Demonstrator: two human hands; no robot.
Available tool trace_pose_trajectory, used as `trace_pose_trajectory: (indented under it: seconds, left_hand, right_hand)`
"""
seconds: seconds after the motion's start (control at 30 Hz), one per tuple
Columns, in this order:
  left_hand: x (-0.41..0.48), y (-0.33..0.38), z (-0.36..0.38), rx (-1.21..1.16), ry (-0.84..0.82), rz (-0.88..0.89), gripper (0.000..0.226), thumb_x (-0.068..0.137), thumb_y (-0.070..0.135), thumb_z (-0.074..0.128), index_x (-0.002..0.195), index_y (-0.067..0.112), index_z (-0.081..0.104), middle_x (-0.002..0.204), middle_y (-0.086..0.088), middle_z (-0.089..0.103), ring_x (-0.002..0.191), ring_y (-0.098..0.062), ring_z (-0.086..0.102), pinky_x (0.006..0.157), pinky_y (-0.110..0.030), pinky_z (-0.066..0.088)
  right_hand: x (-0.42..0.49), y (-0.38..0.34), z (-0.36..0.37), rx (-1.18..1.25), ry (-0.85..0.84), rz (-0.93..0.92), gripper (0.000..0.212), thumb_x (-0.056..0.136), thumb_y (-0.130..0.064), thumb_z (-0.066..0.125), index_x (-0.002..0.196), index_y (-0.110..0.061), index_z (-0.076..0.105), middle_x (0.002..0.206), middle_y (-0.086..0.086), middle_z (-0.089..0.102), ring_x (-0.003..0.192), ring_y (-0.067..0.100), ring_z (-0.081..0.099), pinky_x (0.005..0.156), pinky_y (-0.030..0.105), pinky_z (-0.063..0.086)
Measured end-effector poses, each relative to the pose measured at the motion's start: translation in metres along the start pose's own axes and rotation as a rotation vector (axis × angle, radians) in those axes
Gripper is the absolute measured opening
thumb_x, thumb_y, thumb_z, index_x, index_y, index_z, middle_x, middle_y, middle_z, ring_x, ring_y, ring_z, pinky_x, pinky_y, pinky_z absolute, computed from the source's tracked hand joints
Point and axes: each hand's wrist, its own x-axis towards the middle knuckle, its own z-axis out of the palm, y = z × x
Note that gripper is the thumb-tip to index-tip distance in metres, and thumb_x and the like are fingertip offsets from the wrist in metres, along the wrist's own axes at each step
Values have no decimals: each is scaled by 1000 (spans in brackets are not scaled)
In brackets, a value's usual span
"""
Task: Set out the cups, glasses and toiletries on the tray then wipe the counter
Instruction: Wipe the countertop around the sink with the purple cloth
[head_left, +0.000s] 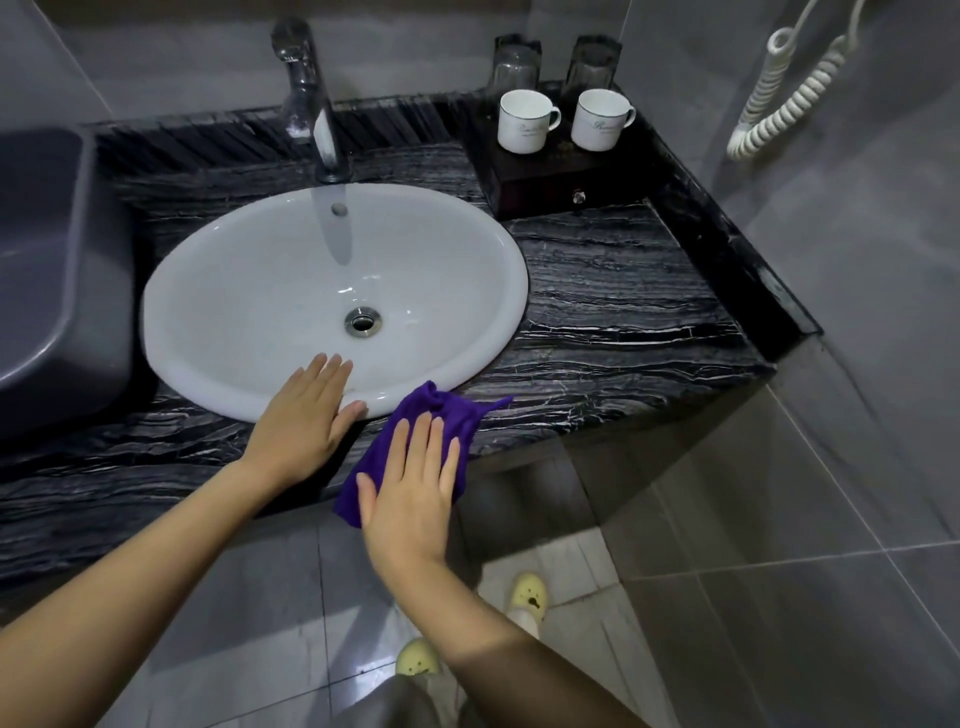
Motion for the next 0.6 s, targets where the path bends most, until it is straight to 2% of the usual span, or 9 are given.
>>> trace_pose_trajectory:
  seconds: [0.1,0.27,0.4,0.5,0.6]
  left_hand:
    - [-3,-6,-5,-13,-18,2,81,84,57,11,144,5,27,153,-13,26,144,-26,16,117,-38,11]
    - [-14,-42,-17,81,8,-85,82,83,55,7,141,3,33,149,-19,32,141,-34,23,114,-46,17]
    - [-25,-65,-24,11,-11,-135,74,86,52,17,144,7,28,155,-14,22,145,-28,13,116,-42,11]
    - [-49,-72,-25,-81,96,-150,72,87,52,19,143,9,31,154,-13,24,144,-26,15,117,-39,12]
    - [-93,-85,-17,-147,184,-280,67,89,49,25,144,10,30,154,-9,23,144,-21,14,118,-36,12]
  right_hand:
    - [-3,-5,1,1,0,-23,69,81,-45,33,135,-5,47,141,18,49,133,34,43,107,50,21]
    - [-2,5,5,-28,37,-114,69,81,-45,30,135,-5,48,140,19,49,132,34,44,109,48,19]
    - [0,14,10,-56,67,-218,67,82,-41,30,137,-5,46,141,19,47,132,35,44,108,48,19]
    - [0,15,12,-58,81,-282,65,84,-38,31,138,-4,44,143,19,46,133,34,43,109,48,19]
    - [1,13,15,-48,97,-305,64,85,-36,32,139,-4,41,143,20,45,134,34,42,109,48,19]
